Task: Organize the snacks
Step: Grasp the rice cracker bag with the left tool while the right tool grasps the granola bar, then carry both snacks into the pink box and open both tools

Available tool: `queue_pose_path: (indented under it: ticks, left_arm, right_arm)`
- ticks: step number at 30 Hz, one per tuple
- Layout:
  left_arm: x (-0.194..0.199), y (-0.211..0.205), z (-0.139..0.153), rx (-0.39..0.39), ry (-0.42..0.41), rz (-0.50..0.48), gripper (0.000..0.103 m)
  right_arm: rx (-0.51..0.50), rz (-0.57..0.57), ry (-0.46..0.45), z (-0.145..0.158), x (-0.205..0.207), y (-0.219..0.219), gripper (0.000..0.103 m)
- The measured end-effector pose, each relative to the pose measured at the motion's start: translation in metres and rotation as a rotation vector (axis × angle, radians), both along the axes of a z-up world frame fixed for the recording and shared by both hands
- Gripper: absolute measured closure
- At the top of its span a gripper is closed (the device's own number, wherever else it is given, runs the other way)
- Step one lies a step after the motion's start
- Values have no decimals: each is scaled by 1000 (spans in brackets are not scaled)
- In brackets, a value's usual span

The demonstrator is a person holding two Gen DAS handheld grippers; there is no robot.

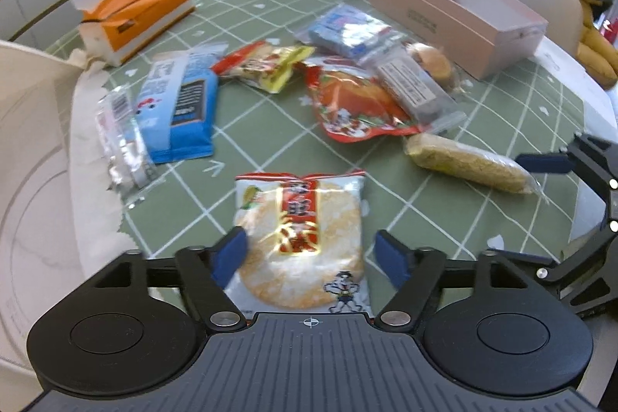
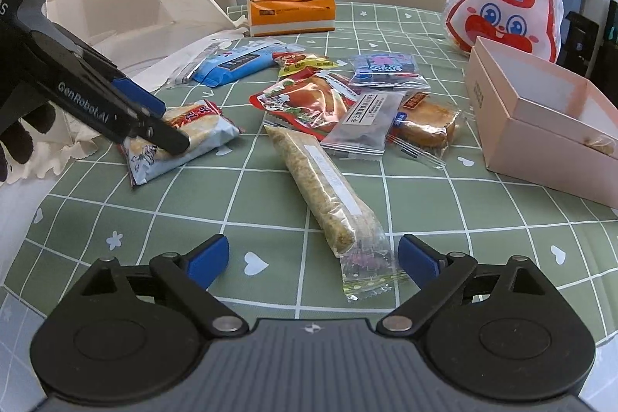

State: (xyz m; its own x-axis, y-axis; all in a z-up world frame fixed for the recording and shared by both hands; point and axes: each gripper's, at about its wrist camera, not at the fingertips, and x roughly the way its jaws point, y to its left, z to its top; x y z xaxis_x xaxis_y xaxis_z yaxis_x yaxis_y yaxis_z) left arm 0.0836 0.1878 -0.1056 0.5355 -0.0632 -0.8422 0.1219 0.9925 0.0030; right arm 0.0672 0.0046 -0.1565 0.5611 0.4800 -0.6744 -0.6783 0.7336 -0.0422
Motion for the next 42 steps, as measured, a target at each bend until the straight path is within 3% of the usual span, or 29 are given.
queue_pose_path:
  ticks: [2,8,13,15,16,20,24,26,28,30,31,36,42]
  left_arm:
    - [1,-4,-3,-6,0,-17,8]
    - [9,13,-14,-15,-8,92,11]
    - [10,21,-17,-51,-35,117,11]
    - [8,23,-15,-80,-42,123,23]
    - [7,23,-13,-89,-48,127,22]
    - [-9,19,-7,-153,-43,151,22]
    - [-33,5,0,-189,-40,184,22]
    - [-44,-1,3,-214,-36,207,22]
    - [-56,-8,5,-245,-26,231,22]
    - [-66,-14,8,-265,-18,244,22]
    - [-71,-18,9,-272,-14,246,22]
    - [-81,-38,17,-280,3,231,22]
    - [-55,-92,24,-279,44,135,22]
  right_arm:
    - [-5,5,2,0,0,1,5]
    - [-15,28,11,-1,2,3,1]
    - [-33,42,22,1,4,5,1]
    - [-64,56,55,6,10,8,5]
    - [-69,54,58,10,12,9,12]
    - [-33,-6,-54,32,20,9,13]
    - [-50,29,-12,32,42,23,14]
    - [-56,48,23,28,49,31,18]
    - [-61,66,75,20,55,39,38]
    - [-75,68,72,17,53,44,49]
    - [-80,80,73,18,51,45,64]
    - [-85,126,114,32,37,30,74]
    - [-62,84,130,59,19,-37,74]
